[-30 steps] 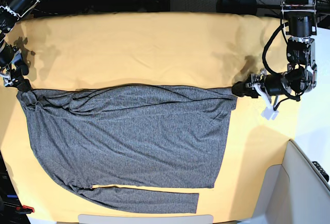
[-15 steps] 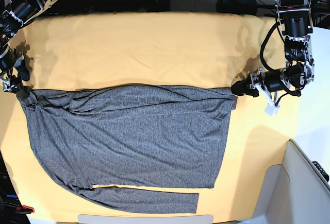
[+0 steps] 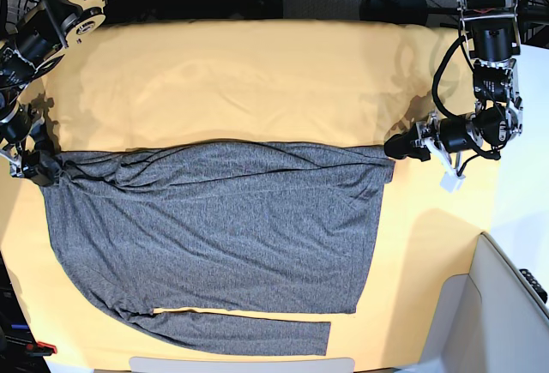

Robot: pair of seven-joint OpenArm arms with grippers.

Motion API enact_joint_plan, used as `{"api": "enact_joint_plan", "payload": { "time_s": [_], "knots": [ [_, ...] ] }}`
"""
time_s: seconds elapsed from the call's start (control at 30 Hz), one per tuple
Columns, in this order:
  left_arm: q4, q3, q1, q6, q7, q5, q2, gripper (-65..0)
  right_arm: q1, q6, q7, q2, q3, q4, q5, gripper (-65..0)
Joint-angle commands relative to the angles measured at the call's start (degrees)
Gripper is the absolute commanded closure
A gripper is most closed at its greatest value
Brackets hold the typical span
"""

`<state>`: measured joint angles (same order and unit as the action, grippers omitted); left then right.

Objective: Fold the T-shirt properly
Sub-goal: 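Pull both held corners back away from the hem, spreading the shirt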

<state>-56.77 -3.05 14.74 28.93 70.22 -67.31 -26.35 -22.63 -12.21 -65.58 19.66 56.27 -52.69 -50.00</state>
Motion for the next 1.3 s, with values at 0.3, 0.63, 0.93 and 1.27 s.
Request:
{"api": "enact_joint_plan", "payload": {
  "time_s": [0.3,0.63,0.93,1.27],
  "knots": [
    [-0.06,-0.34,1.30,-0.14,-0.11,0.54,-0.51,-24.0,-0.44,-0.14,1.36,1.75,-0.31,-0.46,4.59,0.0],
    [7.41,-0.34,6.22,-0.05,-0.02,0.36,2.66,-28.0,-0.27,-0.14,1.27,0.25,-0.31,-0.46,4.68,0.0],
    [8.47,-0.34,7.98,-0.14,-0.02,0.54,5.82,-28.0,-0.27,-0.14,1.19,-0.63,-0.31,-0.46,4.68,0.0],
    [11.37,-0.25,8.60,-0.22,-3.18,0.54,6.08,-6.8,0.44,-0.14,1.19,-0.45,-1.90,-0.46,4.68,0.0]
  ]
}}
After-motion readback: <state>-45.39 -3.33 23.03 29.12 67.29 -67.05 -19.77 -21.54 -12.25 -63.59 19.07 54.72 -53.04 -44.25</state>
